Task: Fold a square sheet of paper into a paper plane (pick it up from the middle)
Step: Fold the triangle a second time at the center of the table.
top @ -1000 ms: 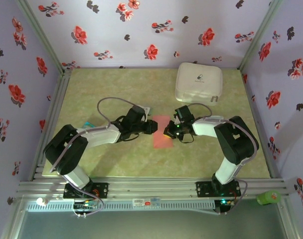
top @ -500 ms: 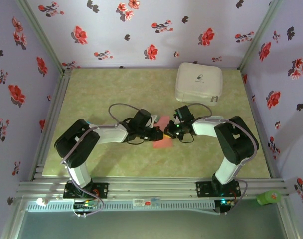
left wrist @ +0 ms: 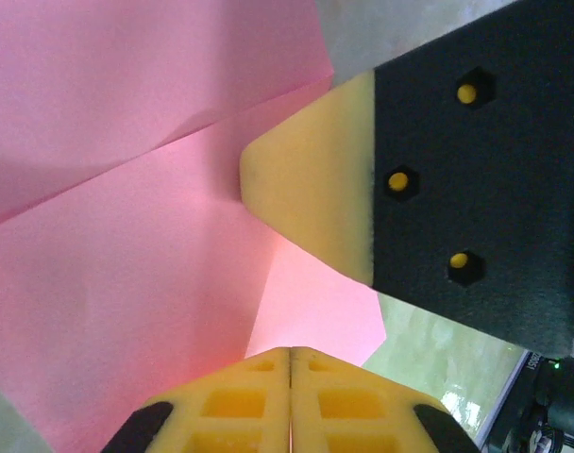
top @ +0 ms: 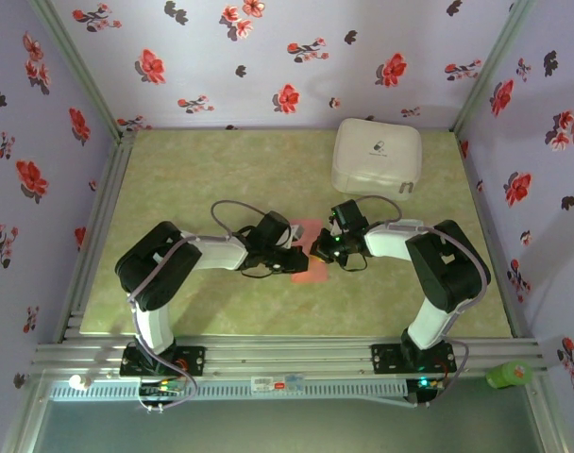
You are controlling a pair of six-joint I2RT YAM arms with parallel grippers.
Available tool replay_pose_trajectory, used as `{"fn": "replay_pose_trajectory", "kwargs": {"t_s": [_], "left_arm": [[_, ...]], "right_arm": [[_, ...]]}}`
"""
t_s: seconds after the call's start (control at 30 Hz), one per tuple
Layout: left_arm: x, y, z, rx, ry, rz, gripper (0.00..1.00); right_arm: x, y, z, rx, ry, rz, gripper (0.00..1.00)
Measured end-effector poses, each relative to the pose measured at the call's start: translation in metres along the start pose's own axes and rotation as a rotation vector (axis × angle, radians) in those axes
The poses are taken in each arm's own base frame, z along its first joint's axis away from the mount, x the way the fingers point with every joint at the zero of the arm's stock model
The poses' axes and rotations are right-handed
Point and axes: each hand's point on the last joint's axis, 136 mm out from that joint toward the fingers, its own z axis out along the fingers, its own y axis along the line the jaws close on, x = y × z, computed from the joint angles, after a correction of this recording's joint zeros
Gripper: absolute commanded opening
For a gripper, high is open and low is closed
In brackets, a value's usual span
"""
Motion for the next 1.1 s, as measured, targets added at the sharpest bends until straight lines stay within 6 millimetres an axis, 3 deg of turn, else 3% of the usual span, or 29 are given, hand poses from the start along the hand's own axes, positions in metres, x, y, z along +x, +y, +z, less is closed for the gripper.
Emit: {"fn": "replay_pose_trajectory", "kwargs": {"t_s": [0.23, 0.47, 0.87, 1.1], "left_arm": [[0.005, -0.002, 0.001, -0.007, 0.018, 0.021, 0.14], [0.004, -0.022, -0.001, 0.012, 0.023, 0.076, 0.12], [0.008, -0.015, -0.001, -0.018, 0.037, 0.068, 0.01], [0.014, -0.004, 0.0, -0.033, 0.04, 0.057, 0.0]], "right_arm": [[0.0, 0.0, 0.0, 0.0, 0.0, 0.0, 0.0], [0.0, 0.0, 0.0, 0.001, 0.0, 0.0, 0.0], [0.0, 0.0, 0.0, 0.002, 0.0, 0.001, 0.0], [0.0, 0.0, 0.0, 0.002, 0.0, 0.001, 0.0]]}}
